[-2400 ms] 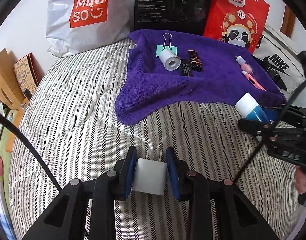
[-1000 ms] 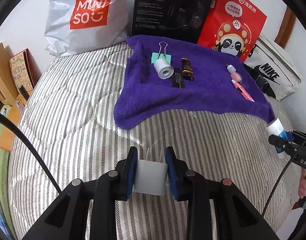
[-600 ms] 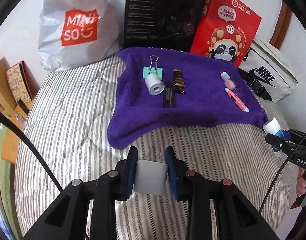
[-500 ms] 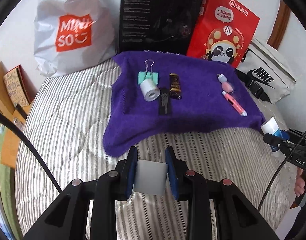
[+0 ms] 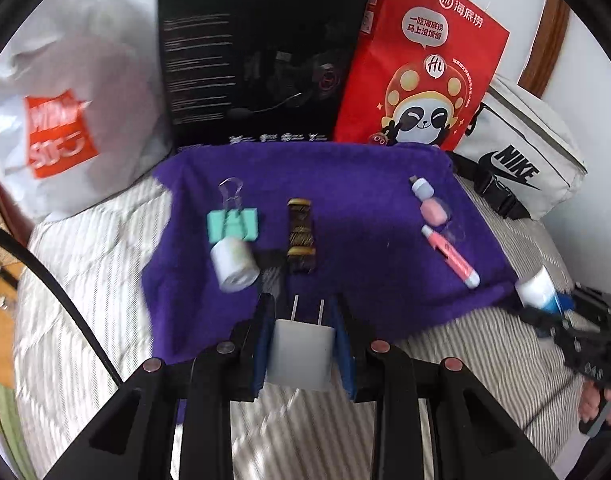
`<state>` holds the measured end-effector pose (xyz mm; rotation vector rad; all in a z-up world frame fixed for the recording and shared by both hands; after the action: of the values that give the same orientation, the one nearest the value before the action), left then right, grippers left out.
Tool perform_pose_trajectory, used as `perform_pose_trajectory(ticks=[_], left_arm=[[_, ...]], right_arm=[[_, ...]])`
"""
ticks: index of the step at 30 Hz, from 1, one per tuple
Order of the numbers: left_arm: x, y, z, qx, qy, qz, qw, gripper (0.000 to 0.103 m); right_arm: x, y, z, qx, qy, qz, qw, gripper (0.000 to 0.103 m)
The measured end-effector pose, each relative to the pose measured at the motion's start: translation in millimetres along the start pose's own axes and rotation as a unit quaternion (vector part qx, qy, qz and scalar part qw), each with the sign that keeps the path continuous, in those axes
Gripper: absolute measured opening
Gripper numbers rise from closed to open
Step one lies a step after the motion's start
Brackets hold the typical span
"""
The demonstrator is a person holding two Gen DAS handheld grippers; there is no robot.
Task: Organize rigid objects
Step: 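Carry the charger onto the towel beside the black stick with the left tool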
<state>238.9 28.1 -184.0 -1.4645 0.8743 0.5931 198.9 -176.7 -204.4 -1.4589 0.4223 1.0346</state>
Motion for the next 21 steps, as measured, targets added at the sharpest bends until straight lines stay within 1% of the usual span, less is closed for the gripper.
perform_pose_trajectory(ticks=[4, 7, 9, 14, 16, 18, 21], left_arm=[[28, -9, -5, 0.001, 0.004, 0.018, 0.9998, 0.027], [45, -12, -8, 0.003, 0.007, 0.029, 0.9996, 0.027], [54, -11, -10, 0.009, -0.001, 0.035, 0.9993, 0.027], [64, -8, -12, 0.032, -0.017, 0.039, 0.9986, 0.027], [66, -7, -15, 0.035, -0.012, 0.043, 0.9984, 0.027], [67, -6, -16, 0.042, -0.020, 0.044, 0.9980, 0.027], [69, -4, -17, 0.044, -0.021, 0.052, 0.9975, 0.028]], right_arm=[[2, 3, -5, 0.016, -0.015, 0.006, 1.000, 0.036], [4, 5, -9, 0.020, -0.012, 0.008, 1.000, 0.036], [5, 5, -11, 0.023, -0.013, 0.010, 1.000, 0.036], [8, 5, -14, 0.027, -0.015, 0.014, 0.999, 0.036], [9, 5, -15, 0.029, -0.017, 0.014, 0.999, 0.036], [10, 5, -14, 0.031, -0.020, 0.016, 0.999, 0.036], [12, 6, -12, 0.031, -0.024, 0.018, 0.999, 0.036]])
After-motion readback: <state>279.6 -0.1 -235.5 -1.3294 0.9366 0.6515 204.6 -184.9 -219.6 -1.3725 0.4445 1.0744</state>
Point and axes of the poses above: each gripper's, at about its wrist camera, not at the fingertips, and x roughly the way its jaws point, z to its left, y to its underside, the point moved 10 cm from there along x, roughly the way its jaws point, and after that the axes turned 1 degree about x, right-handed, at the moved point
